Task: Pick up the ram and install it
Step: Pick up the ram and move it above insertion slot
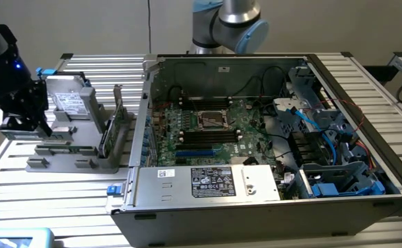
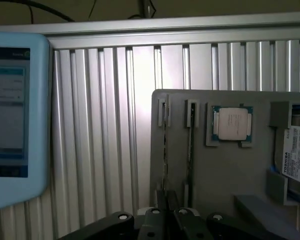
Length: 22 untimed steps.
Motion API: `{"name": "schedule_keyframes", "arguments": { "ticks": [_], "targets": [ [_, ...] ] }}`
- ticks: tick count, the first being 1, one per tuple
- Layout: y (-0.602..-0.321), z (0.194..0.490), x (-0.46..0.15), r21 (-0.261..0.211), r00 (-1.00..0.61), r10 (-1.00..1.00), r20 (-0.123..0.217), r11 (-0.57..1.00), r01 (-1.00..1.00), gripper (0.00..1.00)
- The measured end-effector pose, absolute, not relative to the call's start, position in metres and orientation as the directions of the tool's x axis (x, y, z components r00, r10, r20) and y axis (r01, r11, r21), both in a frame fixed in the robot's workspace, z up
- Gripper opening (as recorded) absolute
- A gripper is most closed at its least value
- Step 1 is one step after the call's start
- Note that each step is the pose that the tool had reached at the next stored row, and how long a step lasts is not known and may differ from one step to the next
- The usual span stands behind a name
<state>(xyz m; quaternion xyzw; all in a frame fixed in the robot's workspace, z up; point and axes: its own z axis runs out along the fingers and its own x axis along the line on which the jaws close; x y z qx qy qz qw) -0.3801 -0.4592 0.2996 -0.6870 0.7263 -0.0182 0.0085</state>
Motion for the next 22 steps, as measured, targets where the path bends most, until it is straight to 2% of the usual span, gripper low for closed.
{"name": "schedule_keyframes", "arguments": {
  "ticks": [22],
  "targets": [
    [-0.485, 0.389, -0.324, -0.037, -0.055, -0.998, -0.013, 0.055, -0.998, 0.13]
  ]
}}
